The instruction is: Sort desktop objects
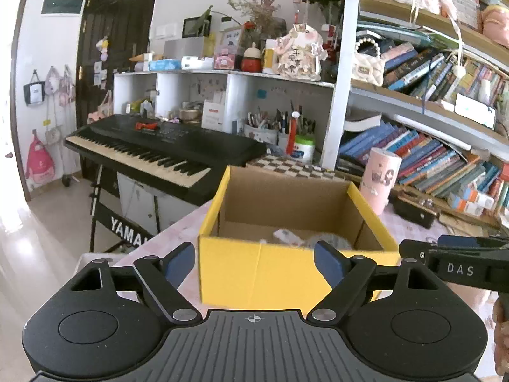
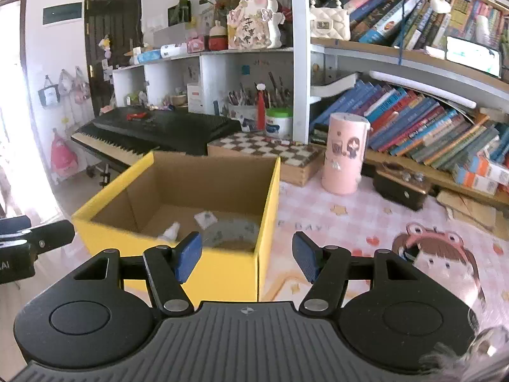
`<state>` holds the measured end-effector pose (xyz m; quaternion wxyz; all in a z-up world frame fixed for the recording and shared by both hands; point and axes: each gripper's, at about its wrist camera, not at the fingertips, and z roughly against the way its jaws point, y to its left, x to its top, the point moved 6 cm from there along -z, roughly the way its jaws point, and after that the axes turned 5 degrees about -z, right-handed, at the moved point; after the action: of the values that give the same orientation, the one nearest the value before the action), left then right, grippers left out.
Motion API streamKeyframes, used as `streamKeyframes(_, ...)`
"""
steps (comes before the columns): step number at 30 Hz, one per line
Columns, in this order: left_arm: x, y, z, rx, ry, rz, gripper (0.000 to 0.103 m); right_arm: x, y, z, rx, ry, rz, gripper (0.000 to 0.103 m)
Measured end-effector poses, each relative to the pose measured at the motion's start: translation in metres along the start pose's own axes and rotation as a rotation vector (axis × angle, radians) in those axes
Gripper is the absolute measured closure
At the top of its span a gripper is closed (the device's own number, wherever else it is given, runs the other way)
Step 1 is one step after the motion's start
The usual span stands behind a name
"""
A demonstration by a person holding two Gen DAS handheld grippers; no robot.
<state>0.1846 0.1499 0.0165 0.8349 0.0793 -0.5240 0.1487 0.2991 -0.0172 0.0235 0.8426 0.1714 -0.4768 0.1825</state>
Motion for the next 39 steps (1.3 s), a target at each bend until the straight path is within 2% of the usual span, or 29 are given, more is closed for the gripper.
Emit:
streamKeyframes(7, -0.031, 0.010, 0.029, -0.002, 0.039, -0.004, 0.018, -0.037, 0.020, 0.030, -0.022, 0.025, 0.014, 0.042)
streamKeyframes(20, -0.074, 0.014, 0.057, -0.039, 0.116, -0.044, 0.015, -0.097, 0.048, 0.066, -0.062, 0.091, 0.009, 0.042)
streamKeyframes(31, -0.087, 0.007, 0.069, -0.096, 0.141, -0.087, 0.014, -0.123, 0.054, 0.083, -0.083, 0.139, -0.024, 0.041)
streamKeyframes(39, -0.088, -0.004, 0.066, -0.149, 0.149, -0.108, 0.014, -0.130, 0.046, 0.092, -0.123, 0.153, -0.055, 0.038)
